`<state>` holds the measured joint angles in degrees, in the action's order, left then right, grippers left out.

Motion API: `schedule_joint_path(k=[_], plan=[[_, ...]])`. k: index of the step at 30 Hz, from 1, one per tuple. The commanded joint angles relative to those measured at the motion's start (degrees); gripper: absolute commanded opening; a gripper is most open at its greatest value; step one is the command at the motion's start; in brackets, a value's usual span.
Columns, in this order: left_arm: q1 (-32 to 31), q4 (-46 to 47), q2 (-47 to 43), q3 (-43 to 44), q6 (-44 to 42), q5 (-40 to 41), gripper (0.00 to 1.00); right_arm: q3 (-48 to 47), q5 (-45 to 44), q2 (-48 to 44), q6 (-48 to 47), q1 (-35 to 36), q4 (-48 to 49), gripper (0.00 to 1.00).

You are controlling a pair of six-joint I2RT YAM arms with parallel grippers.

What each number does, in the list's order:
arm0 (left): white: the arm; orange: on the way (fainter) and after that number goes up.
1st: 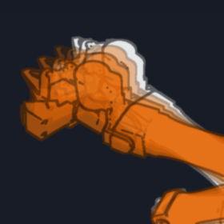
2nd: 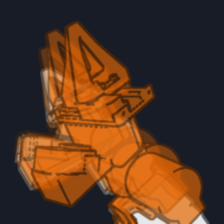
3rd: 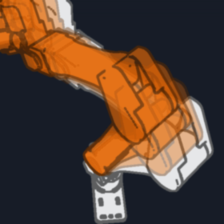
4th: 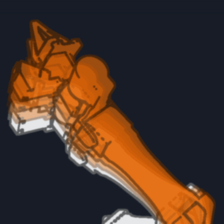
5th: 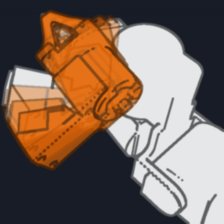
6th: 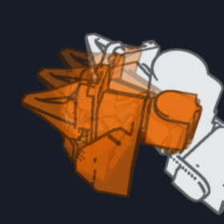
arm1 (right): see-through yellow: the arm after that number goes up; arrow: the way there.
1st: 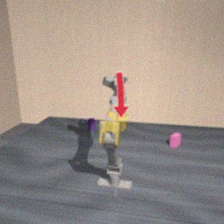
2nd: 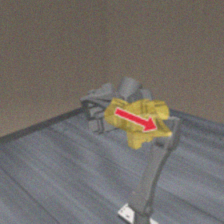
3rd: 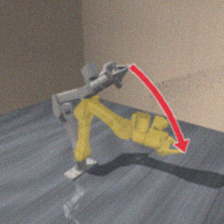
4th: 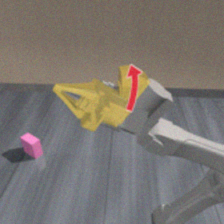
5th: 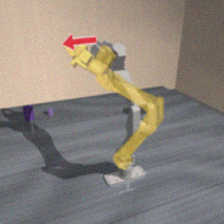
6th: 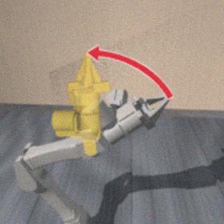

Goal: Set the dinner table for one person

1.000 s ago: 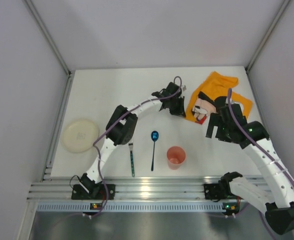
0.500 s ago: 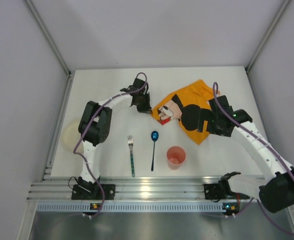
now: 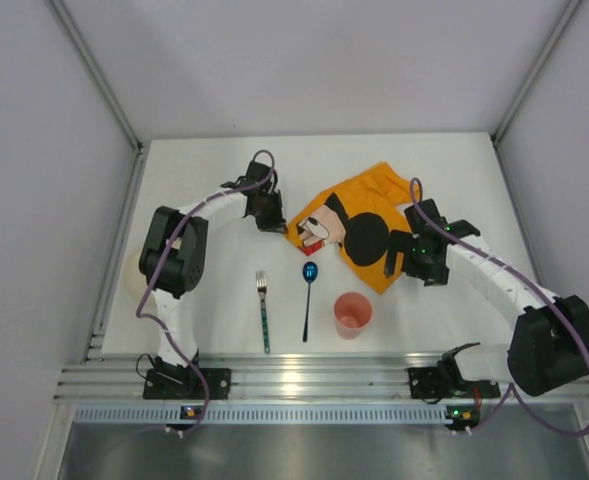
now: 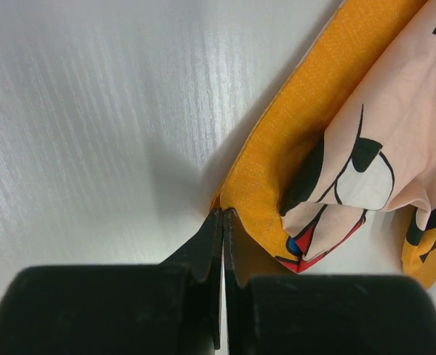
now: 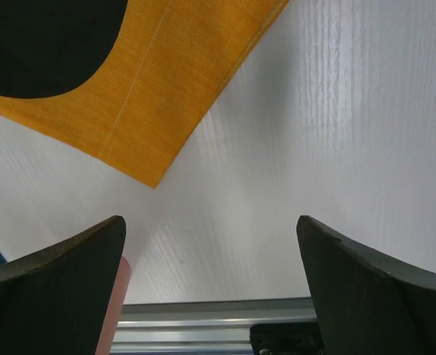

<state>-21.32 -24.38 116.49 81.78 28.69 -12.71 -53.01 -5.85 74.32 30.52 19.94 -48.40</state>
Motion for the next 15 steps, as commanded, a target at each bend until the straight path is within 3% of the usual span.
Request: schedule_joint_path(k=[1, 10, 15], plan=[[-0.39, 1.88, -0.83, 1.63, 0.14, -2.49, 0.00, 2.38, 3.38, -1.45, 2.87, -1.30, 3.31, 1.00], [-0.39, 1.36, 2.87, 6.38, 0.67, -3.37, 0.00, 15.91, 19.98, -3.58, 6.74, -12.55, 14.81, 1.00], [-0.30, 1.35, 2.61, 4.98, -0.47, -3.64, 0.00, 17.33, 22.80, -0.24, 8.49, -13.09, 18.43, 1.00]])
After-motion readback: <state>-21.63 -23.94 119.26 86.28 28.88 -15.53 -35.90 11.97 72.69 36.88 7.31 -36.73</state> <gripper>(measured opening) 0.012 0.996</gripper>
